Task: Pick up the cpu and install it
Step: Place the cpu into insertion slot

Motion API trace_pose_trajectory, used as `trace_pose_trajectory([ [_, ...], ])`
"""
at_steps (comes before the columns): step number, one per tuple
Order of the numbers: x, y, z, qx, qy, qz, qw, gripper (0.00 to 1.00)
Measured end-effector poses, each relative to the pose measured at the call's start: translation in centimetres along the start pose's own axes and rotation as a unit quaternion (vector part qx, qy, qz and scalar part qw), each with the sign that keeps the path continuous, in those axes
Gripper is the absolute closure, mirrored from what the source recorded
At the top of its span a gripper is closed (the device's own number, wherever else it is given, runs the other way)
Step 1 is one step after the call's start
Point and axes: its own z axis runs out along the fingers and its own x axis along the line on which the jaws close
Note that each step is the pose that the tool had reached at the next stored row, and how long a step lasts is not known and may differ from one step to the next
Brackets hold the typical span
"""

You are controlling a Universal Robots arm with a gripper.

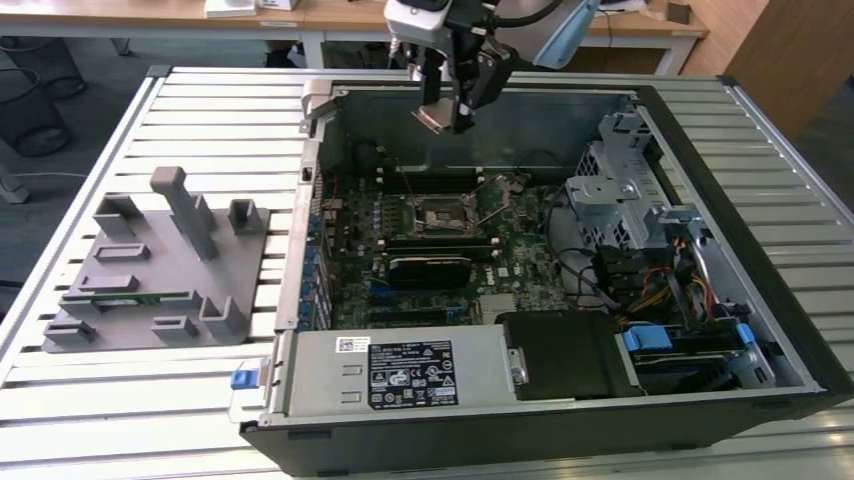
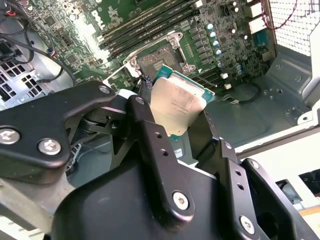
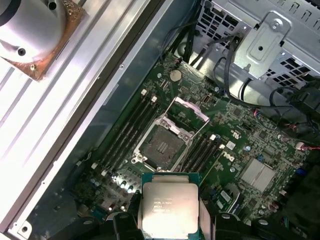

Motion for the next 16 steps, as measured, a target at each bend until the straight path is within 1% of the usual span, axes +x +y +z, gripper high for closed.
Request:
trace_pose_trajectory([
  [5,0.13,0.08,0.09,0.0005,-0.0016,0.018,0.9998,0.46],
  [10,0.23,0.15,0.20,0.0008,-0.0035,0.039,0.9992,0.46],
  [13,0.26,0.16,0.29,0.0005,-0.0040,0.053,0.9986,0.46],
  [16,0.27,0.16,0.45,0.0000,-0.0043,0.075,0.9972,0.46],
])
